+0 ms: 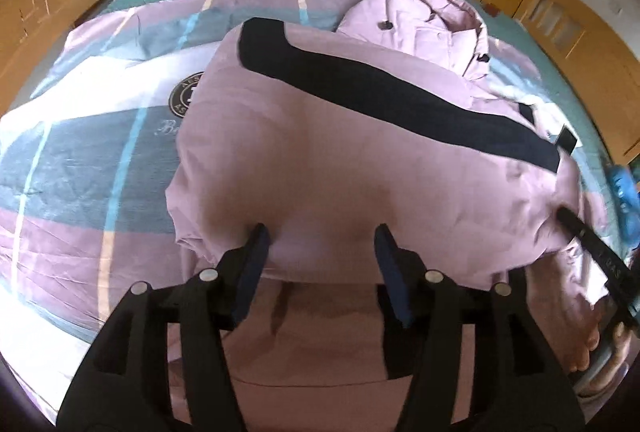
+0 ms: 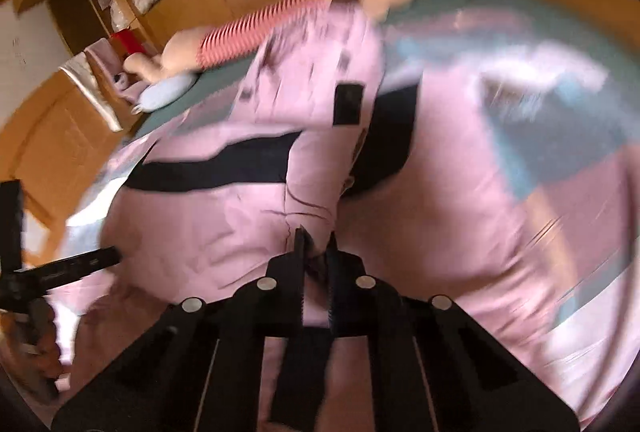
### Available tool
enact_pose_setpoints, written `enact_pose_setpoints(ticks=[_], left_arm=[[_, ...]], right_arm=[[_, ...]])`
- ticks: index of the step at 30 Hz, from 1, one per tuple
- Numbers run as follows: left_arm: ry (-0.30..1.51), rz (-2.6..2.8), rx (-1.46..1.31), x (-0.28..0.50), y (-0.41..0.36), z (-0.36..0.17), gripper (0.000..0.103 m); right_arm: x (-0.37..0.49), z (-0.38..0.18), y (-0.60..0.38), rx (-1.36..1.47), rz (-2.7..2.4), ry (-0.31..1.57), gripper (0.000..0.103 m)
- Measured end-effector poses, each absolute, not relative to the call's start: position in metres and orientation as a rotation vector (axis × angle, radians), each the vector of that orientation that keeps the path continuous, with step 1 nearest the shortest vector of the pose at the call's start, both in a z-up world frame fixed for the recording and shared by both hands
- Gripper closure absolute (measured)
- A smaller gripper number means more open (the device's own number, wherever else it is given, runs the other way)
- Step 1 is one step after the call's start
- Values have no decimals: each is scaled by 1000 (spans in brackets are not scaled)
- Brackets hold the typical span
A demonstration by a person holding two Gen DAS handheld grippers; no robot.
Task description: Fold large clothes
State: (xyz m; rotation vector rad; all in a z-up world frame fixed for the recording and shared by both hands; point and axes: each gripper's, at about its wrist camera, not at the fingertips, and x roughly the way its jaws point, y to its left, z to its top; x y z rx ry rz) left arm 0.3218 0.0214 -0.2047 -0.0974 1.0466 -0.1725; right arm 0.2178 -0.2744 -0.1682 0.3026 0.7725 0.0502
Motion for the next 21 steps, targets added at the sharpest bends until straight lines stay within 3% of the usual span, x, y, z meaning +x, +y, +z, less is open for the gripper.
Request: enact_pose_setpoints(ticks=[2,5,7,13,15,20,21], left_arm=[[1017,-115,-75,319,23,-201,23],[986,-79,-37,317,23,-196,22],[1002,-84,-44,318,24,-199,22],[1048,-90,-38,319,19,-208,20],[1038,-81,-32,318,19,-207,16],[991,-29,42,317,13,-206,16],[990,-16,68,318,9,-210,16]], right_arm=[[214,-151,-282,205,-84,678,95],[217,-153,-306,196,-196,672,96],[221,-165,-318,188,-296,707,103],[228,-181,-327,216,-293,783,103],[226,-178,-319,193,-282,763,96],[211,-167,-276,45,-224,663,45],[212,-168,-268,9,-208,663,43]])
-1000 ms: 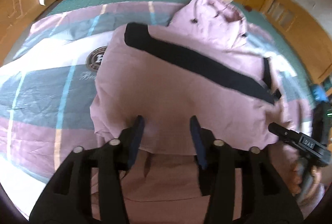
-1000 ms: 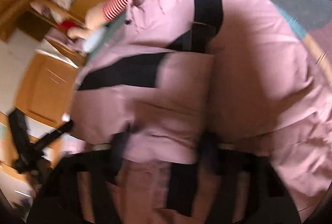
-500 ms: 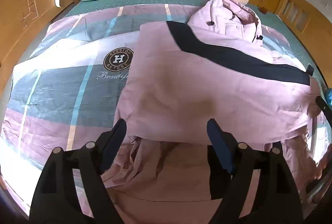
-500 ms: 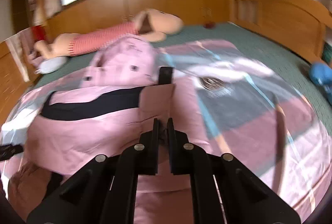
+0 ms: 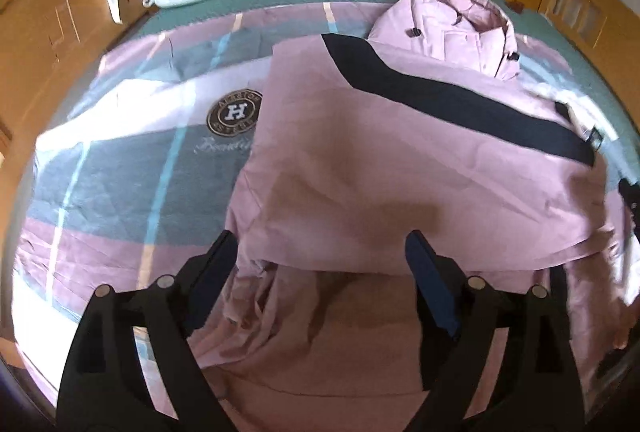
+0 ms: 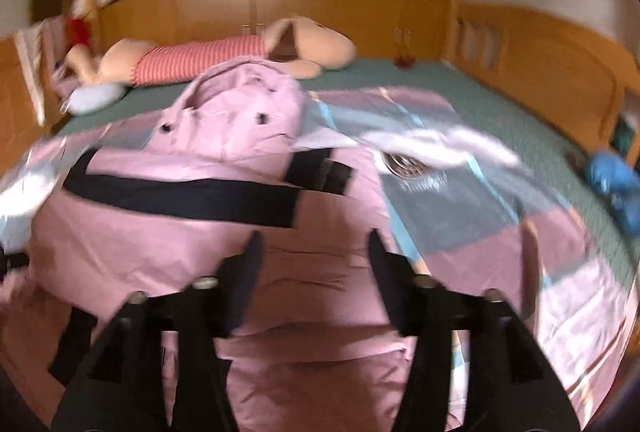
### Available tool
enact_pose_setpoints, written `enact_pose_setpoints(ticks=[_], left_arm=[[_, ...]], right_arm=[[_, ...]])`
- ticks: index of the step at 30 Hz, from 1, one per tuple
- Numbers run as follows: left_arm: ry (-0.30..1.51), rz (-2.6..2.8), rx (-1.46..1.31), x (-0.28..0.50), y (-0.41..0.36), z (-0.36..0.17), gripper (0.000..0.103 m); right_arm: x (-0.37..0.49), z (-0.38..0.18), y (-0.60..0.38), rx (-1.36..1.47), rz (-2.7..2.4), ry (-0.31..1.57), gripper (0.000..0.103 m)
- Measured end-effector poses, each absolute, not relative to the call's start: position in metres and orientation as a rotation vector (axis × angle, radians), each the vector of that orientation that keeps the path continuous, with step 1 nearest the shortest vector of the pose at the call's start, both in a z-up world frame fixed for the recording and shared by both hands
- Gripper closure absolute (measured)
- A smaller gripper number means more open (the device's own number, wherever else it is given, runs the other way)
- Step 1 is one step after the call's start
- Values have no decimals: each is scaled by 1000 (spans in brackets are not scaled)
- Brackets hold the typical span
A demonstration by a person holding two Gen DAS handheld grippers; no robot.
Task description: Fold large clothes
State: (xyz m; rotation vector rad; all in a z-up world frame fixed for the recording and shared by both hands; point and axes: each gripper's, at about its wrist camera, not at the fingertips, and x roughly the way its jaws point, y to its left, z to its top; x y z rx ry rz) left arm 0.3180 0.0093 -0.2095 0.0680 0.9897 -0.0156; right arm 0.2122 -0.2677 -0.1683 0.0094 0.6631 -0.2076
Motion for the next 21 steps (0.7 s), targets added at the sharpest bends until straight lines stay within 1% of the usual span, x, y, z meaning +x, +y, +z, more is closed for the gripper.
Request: enact_pose_setpoints(ticks=[2,5,7,10,12,14,15,16,17,18,20,21], left_arm=[[1007,-6,92,321,6,-216,16],[1089,-5,70,326,6,-231,16],[1151,-34,1,329,10,-241,16],[1147,-22,22,329,9,-243,16],[1104,8,61,327,6,-238,16],[1006,59,108,321,1,-226,16],[944,76,140,316,-3,-217,15],[905,81,163,313,-7,-214,13],[866,88,189,311,-11,-209,5],[839,103,217,310,-16,-208,2],[862,120,273,316,-23,-218,2],[947,110,323,326,-29,-236,2]], right_arm=[[218,-178,-255,-51,-180,707,42],[239,-220,-244,-139,-171,929,42],[240,-228,-243,-152,-180,948,42],[240,-228,-242,-167,-186,949,41],[239,-228,-244,-167,-197,948,36],[240,-229,-247,-157,-212,949,28],[241,-229,-250,-149,-222,951,25],[242,-230,-250,-140,-228,955,20],[242,-231,-253,-121,-235,962,17],[241,-231,-254,-103,-238,968,15],[240,-232,-259,-58,-241,980,11],[241,-232,-261,-44,-244,984,9]])
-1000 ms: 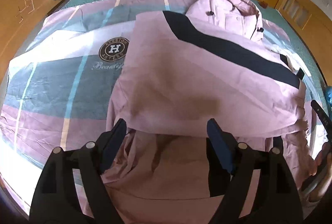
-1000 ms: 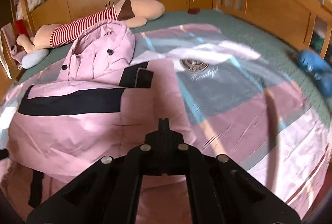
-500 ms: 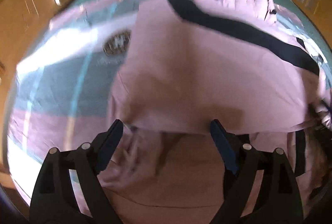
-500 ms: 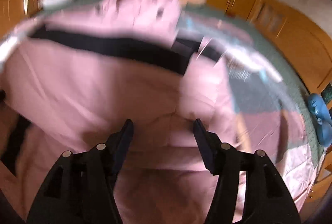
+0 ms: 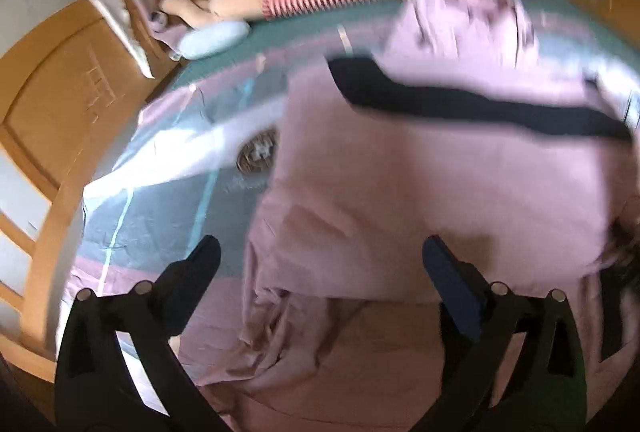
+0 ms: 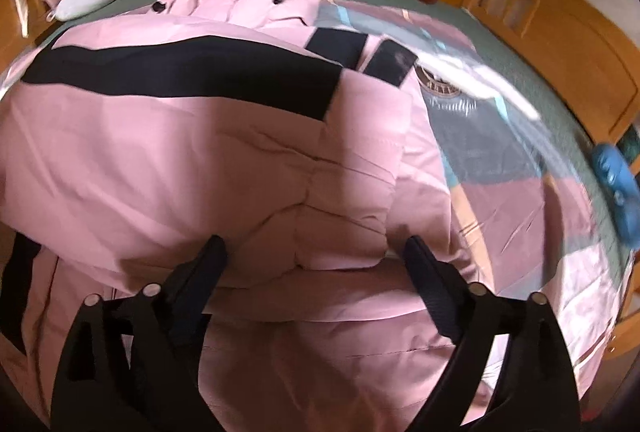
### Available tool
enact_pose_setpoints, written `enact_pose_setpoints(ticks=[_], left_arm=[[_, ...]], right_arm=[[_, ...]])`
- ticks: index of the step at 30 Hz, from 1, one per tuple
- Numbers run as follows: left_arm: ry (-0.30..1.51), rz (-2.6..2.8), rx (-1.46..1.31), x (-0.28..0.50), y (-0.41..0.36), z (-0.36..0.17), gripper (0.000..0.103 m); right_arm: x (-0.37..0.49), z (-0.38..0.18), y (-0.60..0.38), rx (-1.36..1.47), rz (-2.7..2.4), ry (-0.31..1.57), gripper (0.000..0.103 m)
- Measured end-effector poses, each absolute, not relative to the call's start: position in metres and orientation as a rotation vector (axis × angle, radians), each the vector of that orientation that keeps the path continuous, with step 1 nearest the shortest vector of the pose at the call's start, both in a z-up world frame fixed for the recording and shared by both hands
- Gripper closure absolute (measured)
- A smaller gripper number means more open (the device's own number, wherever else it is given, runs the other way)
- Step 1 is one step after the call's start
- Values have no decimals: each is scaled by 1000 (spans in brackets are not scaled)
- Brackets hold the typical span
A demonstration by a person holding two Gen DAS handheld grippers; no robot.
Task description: Fold large clothes
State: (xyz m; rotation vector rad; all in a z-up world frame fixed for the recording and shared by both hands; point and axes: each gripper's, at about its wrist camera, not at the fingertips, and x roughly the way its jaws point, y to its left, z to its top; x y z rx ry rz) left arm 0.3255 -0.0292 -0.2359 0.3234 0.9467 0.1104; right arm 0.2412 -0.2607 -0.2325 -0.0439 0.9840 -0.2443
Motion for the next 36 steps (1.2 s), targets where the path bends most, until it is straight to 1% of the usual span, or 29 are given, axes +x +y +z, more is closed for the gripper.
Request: enact_pose_setpoints(ticks=[1,2,3,5,8,20,21,24,26,28,30,31,33,34,35,36], left_arm=[[1023,98,344,331,-31,-251,2],[1120,93,344,338,-30,-271,2],[1167,95,328,341,-27,-282,2],[1165,93,245,344,-18,-283,2],[1188,83,223,348,-15,-282,2],[1167,92,169,338,-14,-285,2],[1167,92,168,338,-14,-285,2],[1165,88,168,337,-15,-285,2],[1165,87,166,337,-14,-285,2],[1163,92,171,337,-12,-284,2],[1164,94,181,336,-13,-282,2],[1162,106,183,335,-12,-278,2],[1071,162,162,323,-9,-260,3],[969,158,169,313,-11,-241,3],[928,135,185,309,-15,-233,2],[884,109,229,305,-23,-226,2]], right_arm=[[241,-233,-263,-33,-251,987,6],[241,-234,-263,-29,-255,989,4],[241,-235,-263,-29,-256,990,4],[241,-236,-262,-37,-262,989,2],[240,-236,-261,-44,-267,987,1],[238,-230,-267,-14,-248,979,1],[235,-224,-270,6,-244,961,2],[212,-177,-274,98,-246,732,3],[206,-152,-266,96,-233,630,3],[216,-141,-251,88,-156,628,3],[236,-149,-233,87,-71,707,3],[248,-163,-223,79,-46,770,3],[265,-202,-209,2,-58,897,3],[270,-232,-204,-57,-70,969,3],[267,-245,-204,-63,-69,951,2],[265,-245,-204,-66,-70,932,2]])
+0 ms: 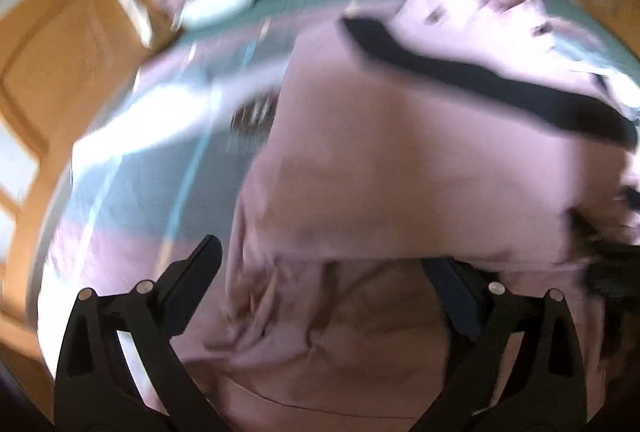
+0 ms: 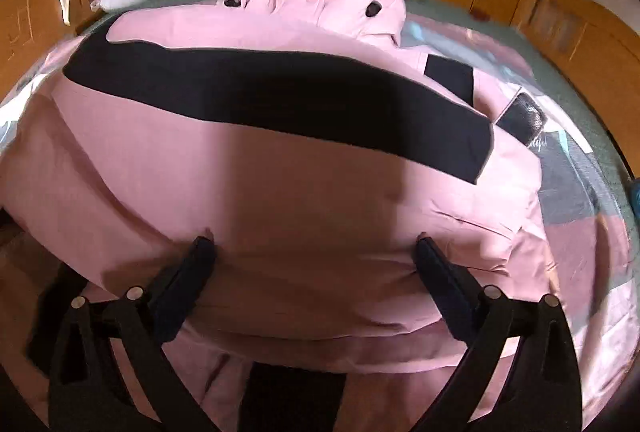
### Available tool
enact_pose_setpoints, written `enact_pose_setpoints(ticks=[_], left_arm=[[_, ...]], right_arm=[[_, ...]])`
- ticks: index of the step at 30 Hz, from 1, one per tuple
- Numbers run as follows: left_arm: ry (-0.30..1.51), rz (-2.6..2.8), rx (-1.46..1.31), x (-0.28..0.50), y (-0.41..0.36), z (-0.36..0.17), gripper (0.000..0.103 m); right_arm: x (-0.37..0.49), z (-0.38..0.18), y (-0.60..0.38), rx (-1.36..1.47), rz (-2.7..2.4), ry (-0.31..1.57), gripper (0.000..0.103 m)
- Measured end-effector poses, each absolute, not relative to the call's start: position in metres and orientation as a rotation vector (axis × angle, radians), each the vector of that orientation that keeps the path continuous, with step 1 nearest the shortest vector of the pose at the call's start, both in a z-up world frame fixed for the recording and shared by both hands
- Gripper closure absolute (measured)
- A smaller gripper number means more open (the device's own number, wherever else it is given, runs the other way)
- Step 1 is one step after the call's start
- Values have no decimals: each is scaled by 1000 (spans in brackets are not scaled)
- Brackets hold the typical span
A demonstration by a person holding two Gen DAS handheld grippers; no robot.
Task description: Fold large clothes
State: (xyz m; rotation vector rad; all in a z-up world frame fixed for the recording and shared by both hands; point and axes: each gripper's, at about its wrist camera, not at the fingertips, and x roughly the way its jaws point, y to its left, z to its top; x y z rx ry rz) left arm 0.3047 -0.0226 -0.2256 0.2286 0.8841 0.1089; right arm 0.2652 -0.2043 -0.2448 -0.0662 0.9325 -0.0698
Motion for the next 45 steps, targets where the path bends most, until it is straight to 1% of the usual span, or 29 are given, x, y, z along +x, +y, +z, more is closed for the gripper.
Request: enact_pose_setpoints(ticks=[3,6,8,9,12,15,16,18,20,21,22,23,24,25,29,31,35,41,45], left_arm=[[864,142,306,308,-32,-230,2],[996,99,218,312,-31,-241,2],[1028,45,154,305,-32,-237,2],[1009,65,158,299,-34,-233,2],[822,240,232,269,-42,-205,2],[696,167,206,254,-50,-183,2],[682,138,222,256,-53,-182,2],[702,129,271,273,-56,-190,2],[752,142,277,297,-46,-211,2],[808,146,274,314,-40,-227,2],[942,132,250,333,-30,-253,2],[1013,98,175,341,-19,-266,2],[1033,68,79,343,-6,-270,2],[1039,72,31,343,3,-269,2],[1047,92,66,339,3,-268,2],[1050,106,72,335,2,-266,2],[1033,150,107,329,2,-257,2],[982,217,237,321,-14,-259,2],[1013,206,202,325,-10,-263,2]], right_arm=[[266,-240,-204,-62,-69,941,2],[264,-242,-205,-53,-60,936,2],[266,-243,-207,-47,-56,939,2],[264,-241,-208,-47,-56,939,2],[261,-242,-207,-45,-57,938,1],[261,-242,-208,-45,-57,938,1],[262,-242,-208,-44,-56,937,1],[263,-241,-209,-42,-55,935,1],[262,-241,-208,-43,-55,934,1],[262,-241,-208,-43,-54,933,1],[262,-241,-208,-42,-52,935,1],[262,-242,-208,-45,-50,941,1],[261,-242,-207,-51,-50,943,1],[261,-241,-206,-58,-53,945,1],[263,-238,-209,-94,-90,964,1],[259,-234,-218,-159,-265,918,1],[264,-241,-248,8,-254,971,1],[265,-243,-242,-44,-273,949,1],[264,-244,-242,-31,-271,948,1]])
